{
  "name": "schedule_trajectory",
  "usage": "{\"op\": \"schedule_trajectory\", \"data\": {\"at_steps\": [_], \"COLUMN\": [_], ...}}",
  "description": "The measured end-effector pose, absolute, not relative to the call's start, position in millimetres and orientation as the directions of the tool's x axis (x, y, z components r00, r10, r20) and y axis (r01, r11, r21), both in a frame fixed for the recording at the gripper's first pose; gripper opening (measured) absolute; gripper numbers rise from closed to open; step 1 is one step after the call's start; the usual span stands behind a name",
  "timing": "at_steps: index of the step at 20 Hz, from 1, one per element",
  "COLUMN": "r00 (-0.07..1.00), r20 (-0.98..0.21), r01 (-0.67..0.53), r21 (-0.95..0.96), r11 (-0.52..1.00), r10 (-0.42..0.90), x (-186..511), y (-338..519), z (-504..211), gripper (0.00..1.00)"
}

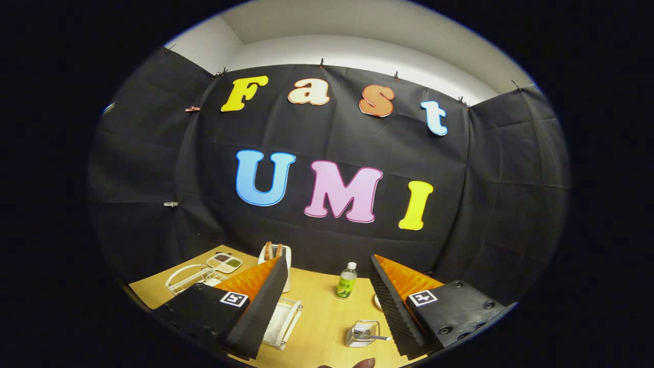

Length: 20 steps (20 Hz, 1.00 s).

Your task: Take the plate from the dish rack, then take the spoon from the basket and place it into the plate.

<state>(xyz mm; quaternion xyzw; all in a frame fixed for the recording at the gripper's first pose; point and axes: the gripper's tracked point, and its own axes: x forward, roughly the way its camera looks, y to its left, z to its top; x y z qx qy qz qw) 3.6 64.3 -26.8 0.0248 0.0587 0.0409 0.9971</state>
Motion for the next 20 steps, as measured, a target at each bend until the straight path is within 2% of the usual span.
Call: {"op": "schedule_trajectory", "data": {"at_steps": [5,10,15,17,19,20], "r00": [0.943,0.822,0.708,0.659,0.615,0.6], "r20": [-0.294,-0.525,-0.679,-0.735,-0.778,-0.793], "r01": [-0.127,-0.121,-0.061,-0.008,0.033,0.045], "r21": [0.124,0.22,0.214,0.2,0.184,0.168], "r11": [0.984,0.968,0.975,0.98,0.982,0.985], "r10": [0.159,0.222,0.193,0.156,0.125,0.107], "x": [28.2,59.1,86.9,92.3,96.1,98.3], "y": [110.9,167.3,200.1,207.4,214.7,216.2], "z": [-69.1,-148.6,-225.8,-252.8,-275.1,-283.4], "gripper": [0.98,0.98,0.97,0.92,0.83,0.75]}}
